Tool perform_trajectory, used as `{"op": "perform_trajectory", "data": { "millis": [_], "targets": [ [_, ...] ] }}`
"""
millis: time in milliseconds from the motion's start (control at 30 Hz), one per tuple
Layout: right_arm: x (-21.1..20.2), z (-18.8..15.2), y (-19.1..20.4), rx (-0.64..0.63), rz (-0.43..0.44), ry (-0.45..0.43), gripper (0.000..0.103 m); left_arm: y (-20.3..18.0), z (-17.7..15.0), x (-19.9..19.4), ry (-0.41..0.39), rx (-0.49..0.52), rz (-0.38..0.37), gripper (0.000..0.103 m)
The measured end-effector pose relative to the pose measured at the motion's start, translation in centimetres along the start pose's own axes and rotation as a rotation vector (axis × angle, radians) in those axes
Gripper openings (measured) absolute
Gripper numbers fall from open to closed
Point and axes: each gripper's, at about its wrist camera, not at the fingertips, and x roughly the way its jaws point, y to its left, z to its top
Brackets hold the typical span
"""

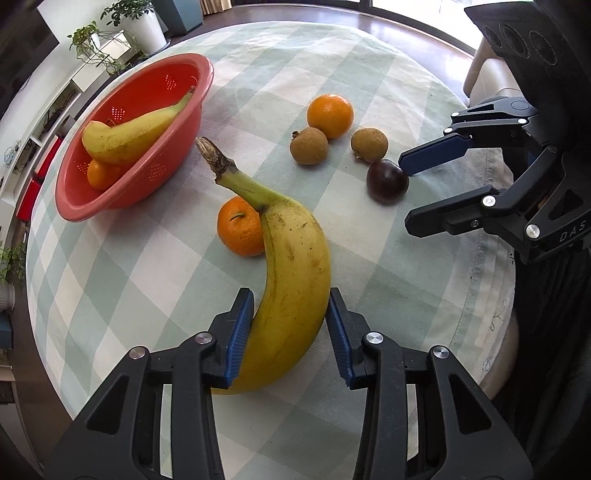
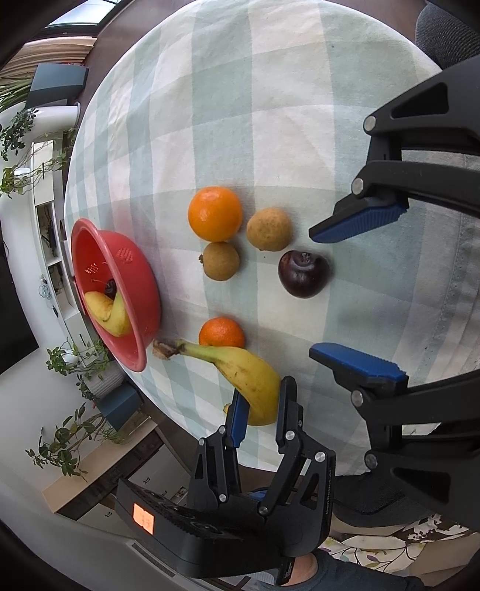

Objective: Organize fruits
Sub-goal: 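Grasp the second banana at its middle with the left gripper, then lift the banana with the left gripper while the right gripper grasps the dark plum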

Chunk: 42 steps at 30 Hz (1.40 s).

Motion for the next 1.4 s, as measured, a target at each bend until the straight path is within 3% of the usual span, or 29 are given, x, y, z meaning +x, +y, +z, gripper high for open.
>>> {"op": "perform_trajectory", "data": {
  "millis": [1400],
  "targets": [
    [1.5,0.6,1.4,-0.051,-0.083,-0.012,0.046,0.3,-3.9,-5.8,-0.262,-0.189,0.017,0.030]
  ]
}}
